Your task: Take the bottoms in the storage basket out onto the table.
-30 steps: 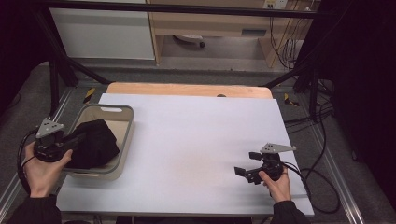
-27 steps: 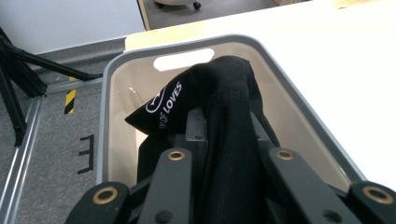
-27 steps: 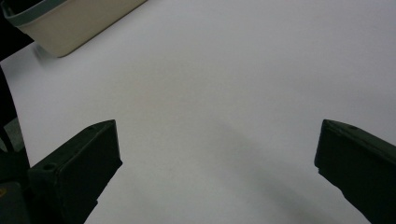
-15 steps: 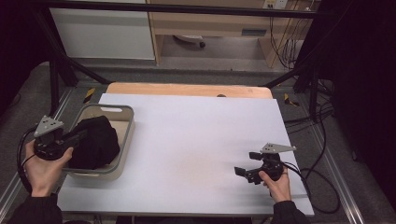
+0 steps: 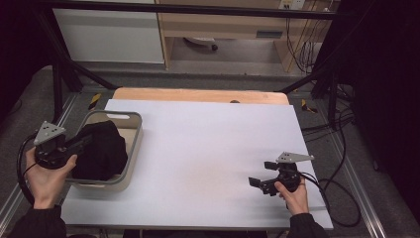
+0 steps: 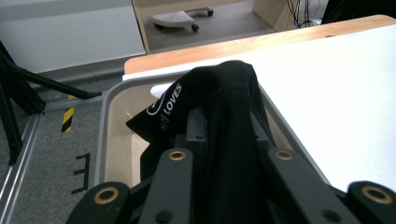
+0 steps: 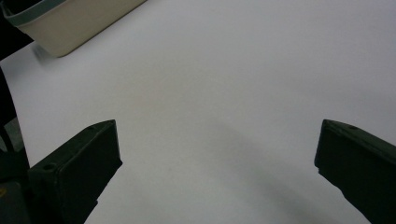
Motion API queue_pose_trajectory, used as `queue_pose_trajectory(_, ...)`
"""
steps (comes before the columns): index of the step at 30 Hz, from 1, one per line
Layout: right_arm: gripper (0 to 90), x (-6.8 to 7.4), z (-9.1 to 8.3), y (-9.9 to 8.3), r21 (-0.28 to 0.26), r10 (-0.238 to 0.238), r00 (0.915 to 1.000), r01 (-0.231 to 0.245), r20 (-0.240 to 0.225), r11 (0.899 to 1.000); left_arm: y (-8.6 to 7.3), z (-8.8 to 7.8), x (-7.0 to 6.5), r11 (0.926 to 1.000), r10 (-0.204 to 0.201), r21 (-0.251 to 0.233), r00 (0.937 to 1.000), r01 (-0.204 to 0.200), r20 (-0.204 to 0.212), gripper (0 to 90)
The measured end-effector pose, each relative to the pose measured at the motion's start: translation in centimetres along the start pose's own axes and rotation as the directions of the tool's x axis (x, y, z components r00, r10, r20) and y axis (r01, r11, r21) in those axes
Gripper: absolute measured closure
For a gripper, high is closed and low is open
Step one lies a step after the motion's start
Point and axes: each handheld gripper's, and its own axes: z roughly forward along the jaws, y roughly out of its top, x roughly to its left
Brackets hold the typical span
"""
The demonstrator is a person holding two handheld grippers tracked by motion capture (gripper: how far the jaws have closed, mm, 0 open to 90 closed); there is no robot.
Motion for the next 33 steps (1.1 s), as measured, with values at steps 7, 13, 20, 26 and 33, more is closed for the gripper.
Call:
queue_pose_trajectory(7, 0.6, 0.0, 0.0, 0.0, 0.000, 0.000, 1.0000, 0.000, 0.000, 1.000, 0.4, -0.2, 0.0, 0.9997, -0.006, -0.025, 1.0000, 0.006, -0.001, 77.7)
queue_pose_trajectory(13, 0.6, 0.0, 0.0, 0.0, -0.001, 0.000, 1.0000, 0.000, 0.000, 1.000, 0.6, -0.3, -0.1, 0.9992, -0.011, -0.038, 0.9999, 0.011, 0.000, 77.9)
queue_pose_trajectory(20, 0.6, 0.0, 0.0, 0.0, 0.000, 0.000, 1.0000, 0.000, 0.000, 1.000, 1.2, -0.4, -0.3, 0.9979, -0.012, -0.064, 0.9999, 0.012, 0.001, 78.3)
queue_pose_trajectory(26, 0.6, 0.0, -0.1, 0.0, -0.004, -0.004, 1.0000, 0.004, -0.002, 1.000, 1.4, -0.6, -0.3, 0.9960, -0.012, -0.088, 0.9999, 0.012, -0.003, 80.9)
queue_pose_trajectory(33, 0.7, 0.0, 0.0, 0.0, -0.004, -0.004, 1.0000, 0.004, 0.000, 1.000, 1.5, -0.6, -0.3, 0.9962, -0.011, -0.087, 0.9999, 0.011, 0.002, 81.4)
